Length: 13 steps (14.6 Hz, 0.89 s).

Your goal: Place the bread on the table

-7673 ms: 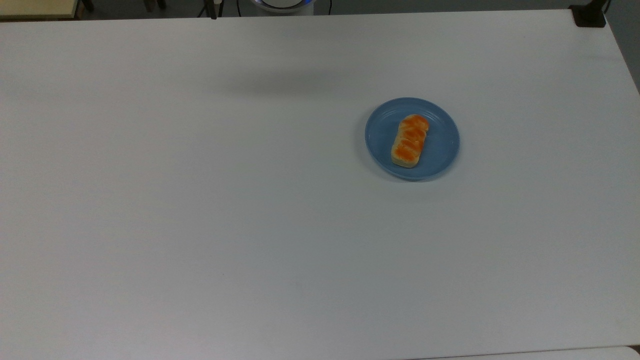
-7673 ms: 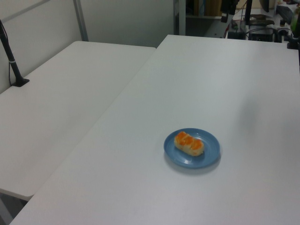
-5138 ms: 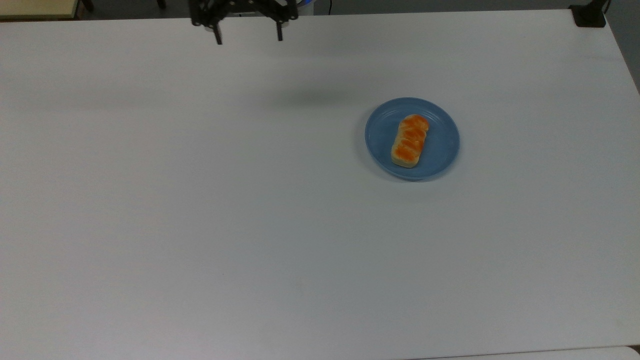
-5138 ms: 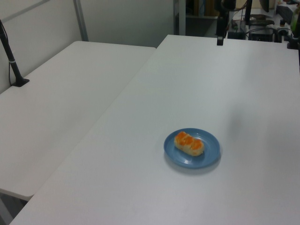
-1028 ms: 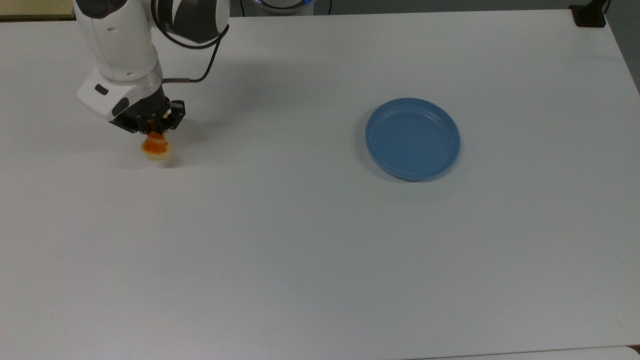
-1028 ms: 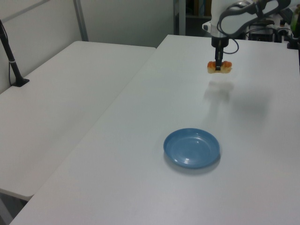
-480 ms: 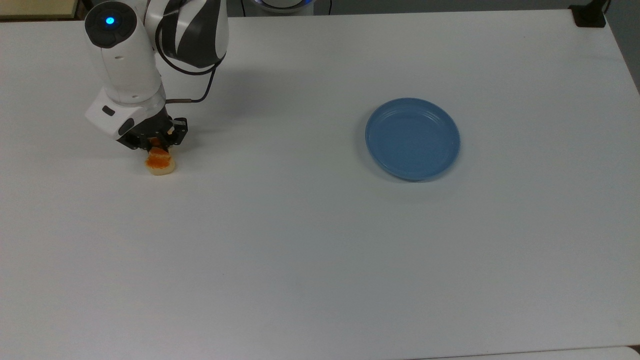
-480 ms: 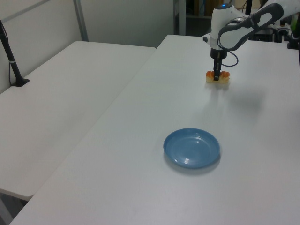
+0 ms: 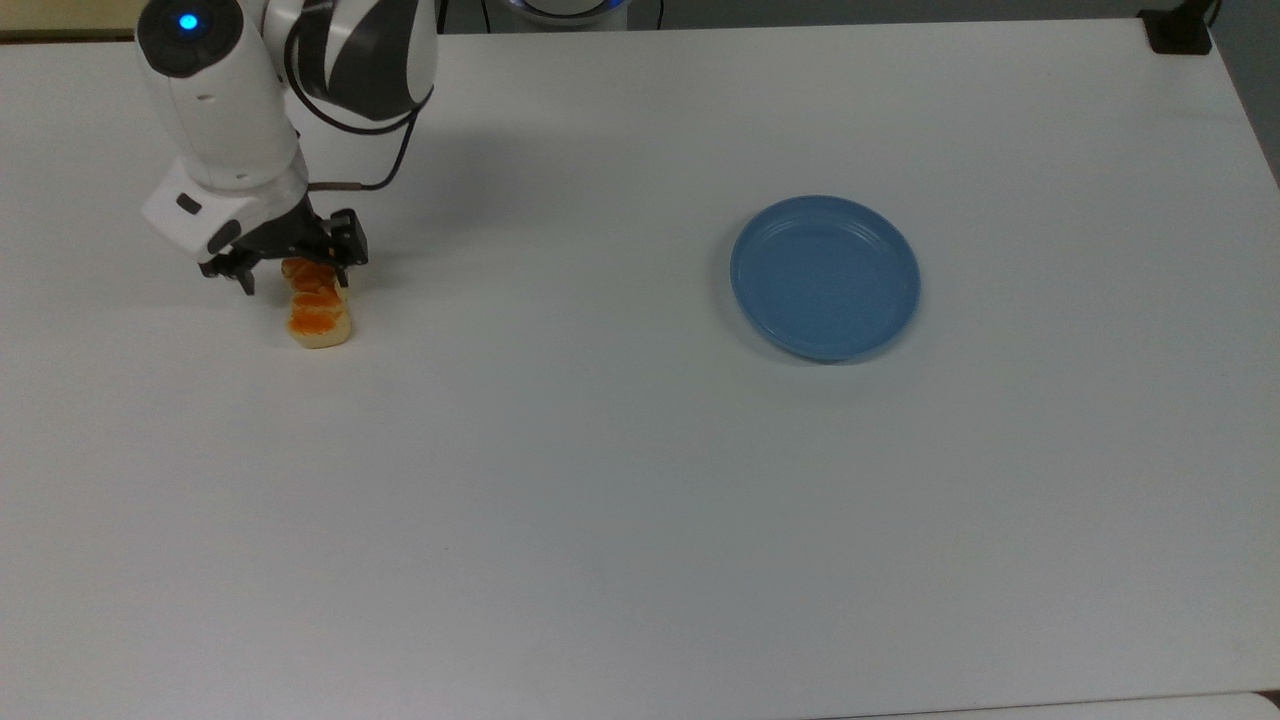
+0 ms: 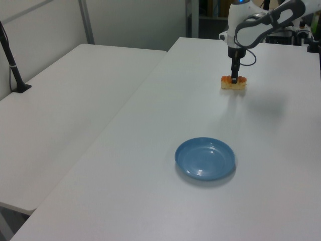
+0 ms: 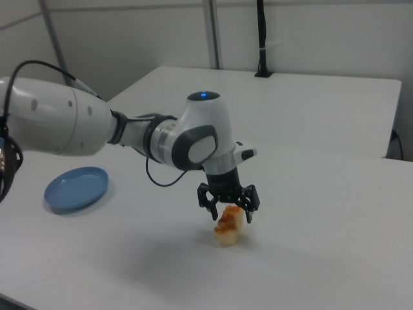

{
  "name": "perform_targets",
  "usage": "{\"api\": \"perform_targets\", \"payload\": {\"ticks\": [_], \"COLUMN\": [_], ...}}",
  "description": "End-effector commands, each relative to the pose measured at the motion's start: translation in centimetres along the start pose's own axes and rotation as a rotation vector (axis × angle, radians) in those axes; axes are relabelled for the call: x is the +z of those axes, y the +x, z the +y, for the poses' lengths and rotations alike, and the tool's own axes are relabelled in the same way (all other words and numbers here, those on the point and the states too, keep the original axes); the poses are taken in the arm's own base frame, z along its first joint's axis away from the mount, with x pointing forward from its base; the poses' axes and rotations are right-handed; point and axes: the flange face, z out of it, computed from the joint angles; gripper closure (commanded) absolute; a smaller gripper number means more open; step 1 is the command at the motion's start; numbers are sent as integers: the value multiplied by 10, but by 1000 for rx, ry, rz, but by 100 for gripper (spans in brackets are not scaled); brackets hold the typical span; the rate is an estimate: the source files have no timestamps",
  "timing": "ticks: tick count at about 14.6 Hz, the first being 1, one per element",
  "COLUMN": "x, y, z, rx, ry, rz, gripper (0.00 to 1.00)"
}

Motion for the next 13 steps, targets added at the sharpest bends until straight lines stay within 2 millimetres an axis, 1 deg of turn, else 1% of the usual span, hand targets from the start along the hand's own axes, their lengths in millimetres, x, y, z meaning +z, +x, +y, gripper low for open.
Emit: {"api": "perform_targets", "payload": {"ticks": [1,2,3,4,5,6,7,8,9,10,11,13], "x": [-65,-84,-108,-137,-176,-202,-228,-252,-286,-304,-317,-328], "y": [-16,-19,-20,-24,-32,-38,-46,-50,-63,-70,-71,-66], "z": [7,7,6,6,3,-2,-8,-20,-37,-53,-71,-98], "rx": [50,82,103,132,199,249,287,305,341,352,327,309], "ry": [48,90,117,127,138,141,136,134,133,131,130,128], "rz": [-40,-42,-40,-42,-67,-80,-86,-79,-70,-66,-56,-47], "gripper": [0,0,0,0,0,0,0,0,0,0,0,0]}}
